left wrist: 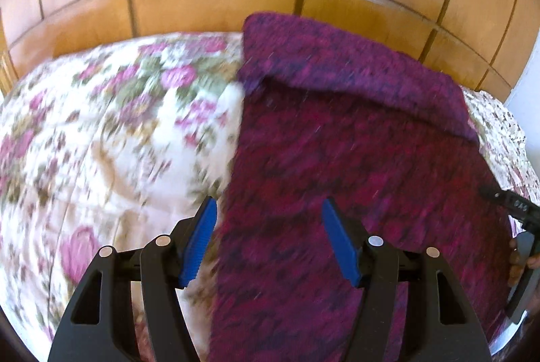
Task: Fold small clothes
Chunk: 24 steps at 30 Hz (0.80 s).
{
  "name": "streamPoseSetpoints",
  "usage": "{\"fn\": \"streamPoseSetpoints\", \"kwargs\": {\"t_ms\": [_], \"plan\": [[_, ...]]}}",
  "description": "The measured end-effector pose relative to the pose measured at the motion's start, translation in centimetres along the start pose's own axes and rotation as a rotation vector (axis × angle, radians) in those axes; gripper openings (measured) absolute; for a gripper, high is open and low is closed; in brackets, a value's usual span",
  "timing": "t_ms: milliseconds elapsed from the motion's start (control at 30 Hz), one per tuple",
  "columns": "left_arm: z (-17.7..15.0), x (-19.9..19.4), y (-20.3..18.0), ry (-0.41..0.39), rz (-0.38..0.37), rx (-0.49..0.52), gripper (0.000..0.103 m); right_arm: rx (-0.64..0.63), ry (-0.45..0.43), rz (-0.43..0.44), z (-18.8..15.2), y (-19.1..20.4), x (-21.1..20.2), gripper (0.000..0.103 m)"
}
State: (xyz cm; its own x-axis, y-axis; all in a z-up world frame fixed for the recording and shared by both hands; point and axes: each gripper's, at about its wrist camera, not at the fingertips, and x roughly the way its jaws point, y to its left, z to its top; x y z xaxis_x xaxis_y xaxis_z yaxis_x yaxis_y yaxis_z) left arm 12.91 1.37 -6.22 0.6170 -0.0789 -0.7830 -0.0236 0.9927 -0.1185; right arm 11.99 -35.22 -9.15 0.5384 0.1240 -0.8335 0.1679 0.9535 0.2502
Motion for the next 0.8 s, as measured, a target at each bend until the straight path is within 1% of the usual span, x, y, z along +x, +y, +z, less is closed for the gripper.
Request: {"fn": "streamPoseSetpoints", "kwargs": {"t_ms": [67,133,167,300,367,467,500,533,567,600,633,667,700,733,767,800], "plan": [[-1.0,-0.2,1.1,0.021,-0.009,-0.019,0.064,-0.019,0.01,0.01,-0.6,0.0,-0.5,0.1],[-2.3,-0.8,2.3,0.037,-0.038,-0.044,0.064,-0.04,0.022,0.021,-1.3,0.0,-0.9,0.1],[-2.9,-1.1,2.7,0.044,-0.059,-0.057,0.064,-0.053,0.031,0.033,-1.8,-0.1,-1.3,0.1],[-6.0,-2.9,4.2,0.082,-0.188,-0.1,0.064,-0.095,0.063,0.092,-4.2,-0.9,-2.8,0.1],[-7.6,-4.2,4.0,0.095,-0.24,-0.083,0.059,-0.111,0.092,0.13,-5.8,-1.4,-4.0,0.1],[-9.6,-5.5,3.4,0.125,-0.283,-0.048,0.059,-0.144,0.146,0.157,-8.2,-2.0,-5.7,0.097],[-10.3,-5.8,3.1,0.143,-0.294,-0.028,0.059,-0.151,0.164,0.166,-8.9,-2.1,-6.1,0.095],[-10.6,-6.0,3.0,0.154,-0.299,-0.018,0.059,-0.163,0.188,0.175,-9.8,-2.3,-6.6,0.09],[-11.1,-6.3,2.9,0.164,-0.306,-0.01,0.057,-0.169,0.212,0.183,-10.5,-2.4,-7.0,0.079],[-11.2,-6.2,2.9,0.174,-0.315,-0.006,0.046,-0.167,0.231,0.194,-11.0,-2.5,-7.2,0.072],[-11.3,-6.2,2.8,0.183,-0.325,-0.004,0.037,-0.162,0.26,0.22,-11.6,-2.6,-7.4,0.054],[-11.2,-6.3,2.9,0.186,-0.342,-0.005,0.026,-0.16,0.272,0.238,-11.8,-2.6,-7.4,0.041],[-11.0,-6.4,2.9,0.183,-0.357,-0.007,0.021,-0.162,0.278,0.256,-12.0,-2.4,-7.6,0.036],[-10.6,-6.6,3.0,0.177,-0.373,-0.012,0.019,-0.165,0.275,0.266,-11.6,-2.2,-7.6,0.028],[-10.2,-6.8,3.1,0.17,-0.392,-0.019,0.018,-0.167,0.268,0.278,-11.3,-1.9,-7.9,0.023],[-9.6,-7.2,3.4,0.155,-0.427,-0.035,0.017,-0.165,0.253,0.292,-10.8,-1.6,-8.2,0.023]]}}
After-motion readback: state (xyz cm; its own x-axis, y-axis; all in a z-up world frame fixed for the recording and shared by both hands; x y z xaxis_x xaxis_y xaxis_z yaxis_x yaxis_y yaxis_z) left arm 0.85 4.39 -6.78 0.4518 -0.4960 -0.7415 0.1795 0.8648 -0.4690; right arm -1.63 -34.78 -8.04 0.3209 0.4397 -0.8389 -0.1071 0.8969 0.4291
